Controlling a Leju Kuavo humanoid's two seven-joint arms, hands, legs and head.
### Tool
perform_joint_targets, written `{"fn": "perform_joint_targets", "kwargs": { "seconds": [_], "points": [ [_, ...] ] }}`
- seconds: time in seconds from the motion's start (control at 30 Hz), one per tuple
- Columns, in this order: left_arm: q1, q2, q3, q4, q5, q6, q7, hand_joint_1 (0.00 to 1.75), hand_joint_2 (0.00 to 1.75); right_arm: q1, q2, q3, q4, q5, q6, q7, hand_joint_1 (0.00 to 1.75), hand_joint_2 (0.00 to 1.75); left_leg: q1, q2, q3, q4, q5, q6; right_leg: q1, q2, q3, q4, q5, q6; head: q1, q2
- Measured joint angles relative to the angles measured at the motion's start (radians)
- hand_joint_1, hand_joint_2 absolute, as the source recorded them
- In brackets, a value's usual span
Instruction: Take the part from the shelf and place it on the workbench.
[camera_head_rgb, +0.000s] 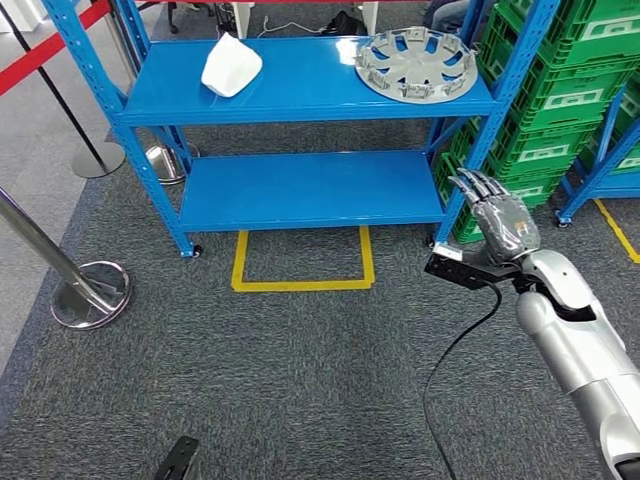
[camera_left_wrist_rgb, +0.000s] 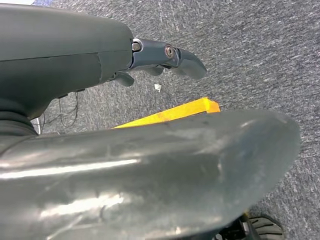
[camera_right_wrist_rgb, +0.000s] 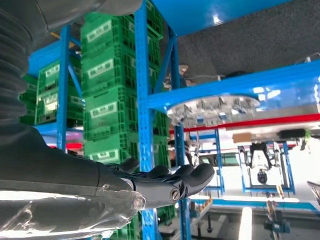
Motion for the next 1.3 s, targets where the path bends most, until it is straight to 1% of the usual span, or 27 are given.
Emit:
{"fn": "perform_joint_targets", "kwargs": {
  "seconds": [0.03,0.1,0.13,0.17,0.2,0.27,0.3,0.43,0.53,0.6,0.63,0.67,0.73,0.77,0.8,0.83,0.9,0.93,0.97,1.0,1.1,1.13,1.17,1.2,1.23,1.27,1.3],
  "points": [
    [0.000,0.000,0.000,0.000,0.000,0.000,0.000,0.00,0.00,0.000,-0.001,-0.002,-0.002,0.000,0.000,0.000,0.00,1.75,0.003,0.002,0.004,-0.006,0.002,0.003,0.001,0.000,-0.017,0.038,-0.023,0.002,0.002,0.000],
    [0.000,-0.001,0.000,0.000,-0.001,0.000,0.000,0.00,0.00,0.003,-0.001,-0.003,-0.002,0.000,0.000,-0.001,0.00,1.75,0.005,0.004,0.007,-0.007,0.001,0.007,0.001,0.000,-0.077,0.168,-0.085,0.005,0.005,0.000],
    [0.000,-0.001,0.000,0.000,-0.001,0.000,0.000,0.00,0.00,0.007,-0.001,-0.003,-0.002,0.000,0.001,-0.001,0.00,1.75,0.005,0.004,0.008,-0.007,0.000,0.007,0.001,0.000,-0.107,0.228,-0.106,0.006,0.006,0.000],
    [0.000,-0.001,0.000,0.000,-0.001,0.000,0.000,0.00,0.00,0.011,-0.001,-0.003,-0.002,0.000,0.001,-0.001,0.00,1.75,0.005,0.004,0.009,-0.006,-0.002,0.007,0.001,0.000,-0.123,0.259,-0.110,0.007,0.006,0.000],
    [0.001,-0.001,0.000,0.000,-0.001,0.000,0.000,0.00,0.00,0.014,-0.002,-0.003,-0.002,0.000,0.001,-0.001,0.00,1.75,0.006,0.004,0.011,-0.006,-0.004,0.005,0.000,-0.001,-0.123,0.255,-0.097,0.008,0.006,0.000],
    [0.001,-0.001,0.000,0.000,-0.001,0.000,0.000,0.00,0.00,0.016,-0.002,-0.003,-0.002,0.000,0.001,-0.001,0.00,1.75,0.007,0.004,0.015,-0.005,-0.007,0.001,0.000,-0.002,-0.103,0.212,-0.062,0.008,0.006,0.000],
    [0.001,-0.001,0.000,0.000,-0.001,0.000,0.000,0.00,0.00,0.016,-0.002,-0.003,-0.002,0.000,0.001,-0.001,0.00,1.75,0.007,0.004,0.015,-0.005,-0.008,0.000,0.000,-0.002,-0.096,0.197,-0.054,0.008,0.006,0.000],
    [0.001,-0.001,0.000,0.000,-0.001,0.000,0.000,0.00,0.00,0.016,-0.002,-0.003,-0.002,0.000,0.001,-0.001,0.00,1.75,0.007,0.004,0.015,-0.005,-0.008,0.000,0.000,-0.002,-0.096,0.196,-0.053,0.008,0.006,0.000],
    [0.001,-0.001,0.000,0.000,-0.001,0.000,0.000,0.00,0.00,0.016,-0.002,-0.003,-0.002,0.000,0.001,-0.001,0.00,1.75,0.008,0.004,0.016,-0.004,-0.009,-0.001,-0.001,-0.003,-0.084,0.173,-0.041,0.008,0.006,0.000],
    [0.001,-0.002,0.000,0.000,-0.001,0.000,0.000,0.00,0.00,0.015,-0.002,-0.004,-0.002,0.000,0.001,-0.001,0.00,1.75,0.009,0.004,0.020,0.000,-0.015,-0.009,-0.001,-0.011,-0.038,0.082,-0.006,0.010,0.006,0.000],
    [0.000,-0.001,0.000,0.000,-0.001,0.000,0.000,0.00,0.00,0.015,-0.002,-0.004,-0.003,0.000,0.001,-0.001,0.00,1.75,0.008,0.004,0.020,0.004,-0.020,-0.015,0.000,-0.013,-0.014,0.037,0.005,0.005,0.006,0.000],
    [0.000,-0.001,0.000,0.000,-0.001,0.000,0.000,0.00,0.00,0.016,-0.002,-0.004,-0.005,0.000,0.001,-0.001,0.00,1.75,0.008,0.004,0.020,0.011,-0.027,-0.025,0.001,-0.012,0.006,-0.001,0.012,-0.006,0.005,0.000],
    [0.001,0.000,0.000,0.000,-0.002,0.002,0.000,0.00,0.00,0.020,-0.002,-0.003,-0.011,0.001,0.002,-0.001,0.00,1.75,0.009,-0.001,-0.068,0.170,-0.097,-0.046,0.002,0.002,0.015,-0.007,-0.003,-0.037,0.001,0.000],
    [0.003,0.000,0.000,0.000,-0.002,0.002,0.000,0.00,0.00,0.021,-0.002,-0.003,-0.013,0.001,0.002,-0.002,0.00,1.75,0.012,-0.003,-0.113,0.246,-0.121,-0.054,0.001,0.008,0.017,-0.007,-0.007,-0.046,-0.001,0.000],
    [0.004,0.000,0.000,0.000,-0.002,0.002,0.000,0.00,0.00,0.022,-0.002,-0.003,-0.014,0.001,0.002,-0.002,0.00,1.75,0.015,-0.005,-0.153,0.307,-0.129,-0.057,0.000,0.011,0.022,-0.007,-0.012,-0.049,-0.003,0.000],
    [0.004,0.000,0.000,0.000,-0.002,0.002,0.000,0.00,0.00,0.022,-0.002,-0.003,-0.014,0.001,0.002,-0.002,0.00,1.75,0.016,-0.005,-0.146,0.275,-0.094,-0.057,-0.001,0.014,0.027,-0.007,-0.015,-0.047,-0.003,0.000],
    [0.005,0.000,0.000,0.000,-0.002,0.002,0.000,0.00,0.00,0.021,-0.002,-0.003,-0.015,0.001,0.002,-0.002,0.00,1.75,0.019,-0.008,-0.093,0.147,-0.011,-0.055,-0.001,0.020,0.037,-0.006,-0.024,-0.039,-0.003,0.000],
    [0.004,0.000,0.000,0.000,-0.002,0.002,0.000,0.00,0.00,0.020,-0.002,-0.003,-0.016,0.001,0.002,-0.002,0.00,1.75,0.020,-0.010,-0.066,0.086,0.010,-0.053,0.001,0.023,0.040,-0.004,-0.028,-0.034,-0.004,0.000],
    [0.003,0.000,0.000,0.000,-0.002,0.002,0.000,0.00,0.00,0.019,-0.002,-0.003,-0.016,0.001,0.002,-0.002,0.00,1.75,0.020,-0.013,-0.049,0.048,0.017,-0.051,0.002,0.025,0.040,-0.004,-0.031,-0.029,-0.005,0.000],
    [0.003,0.000,0.000,0.000,-0.002,0.002,0.000,0.00,0.00,0.018,-0.002,-0.003,-0.016,0.001,0.002,-0.002,0.00,1.75,0.020,-0.015,-0.041,0.030,0.012,-0.046,0.003,0.026,0.040,-0.006,-0.033,-0.023,-0.006,0.000],
    [0.002,0.000,0.000,0.000,-0.002,0.003,0.001,0.00,0.00,0.019,-0.003,-0.004,-0.017,0.001,0.002,-0.002,0.00,1.75,0.019,-0.015,-0.036,0.023,0.004,-0.027,0.000,0.021,0.042,-0.010,-0.039,-0.006,-0.005,0.000],
    [0.001,0.000,0.000,0.000,-0.002,0.003,0.001,0.00,0.00,0.018,-0.004,-0.004,-0.017,0.001,0.002,-0.002,0.00,1.75,0.020,-0.015,-0.032,0.022,0.003,-0.020,0.001,0.016,0.035,0.006,-0.048,-0.002,-0.003,0.000],
    [0.001,0.000,0.000,0.000,-0.002,0.003,0.001,0.00,0.00,0.016,-0.004,-0.004,-0.017,0.001,0.002,-0.002,0.00,1.75,0.021,-0.015,-0.029,0.020,0.001,-0.015,0.002,0.011,0.016,0.045,-0.067,0.001,-0.001,0.000],
    [0.001,0.000,0.000,0.000,-0.002,0.003,0.001,0.00,0.00,0.015,-0.004,-0.005,-0.017,0.001,0.002,-0.002,0.00,1.75,0.020,-0.015,-0.026,0.020,-0.002,-0.010,0.003,0.006,-0.013,0.102,-0.093,0.002,0.001,0.000],
    [0.001,0.000,0.000,0.000,-0.002,0.003,0.001,0.00,0.00,0.016,-0.004,-0.004,-0.017,0.001,0.002,-0.002,0.00,1.75,0.019,-0.015,-0.023,0.020,-0.005,-0.006,0.003,0.005,-0.052,0.174,-0.122,0.002,0.003,0.000],
    [0.002,0.000,0.000,0.000,-0.002,0.003,0.001,0.00,0.00,0.018,-0.004,-0.004,-0.017,0.001,0.002,-0.002,0.00,1.75,0.017,-0.015,-0.020,0.020,-0.009,-0.004,0.004,0.005,-0.091,0.240,-0.143,0.001,0.003,0.000],
    [0.002,0.000,0.000,0.000,-0.002,0.003,0.001,0.00,0.00,0.021,-0.004,-0.004,-0.017,0.001,0.002,-0.002,0.00,1.75,0.016,-0.015,-0.016,0.020,-0.012,-0.002,0.004,0.005,-0.117,0.278,-0.146,0.000,0.003,0.000]
  ]
}}
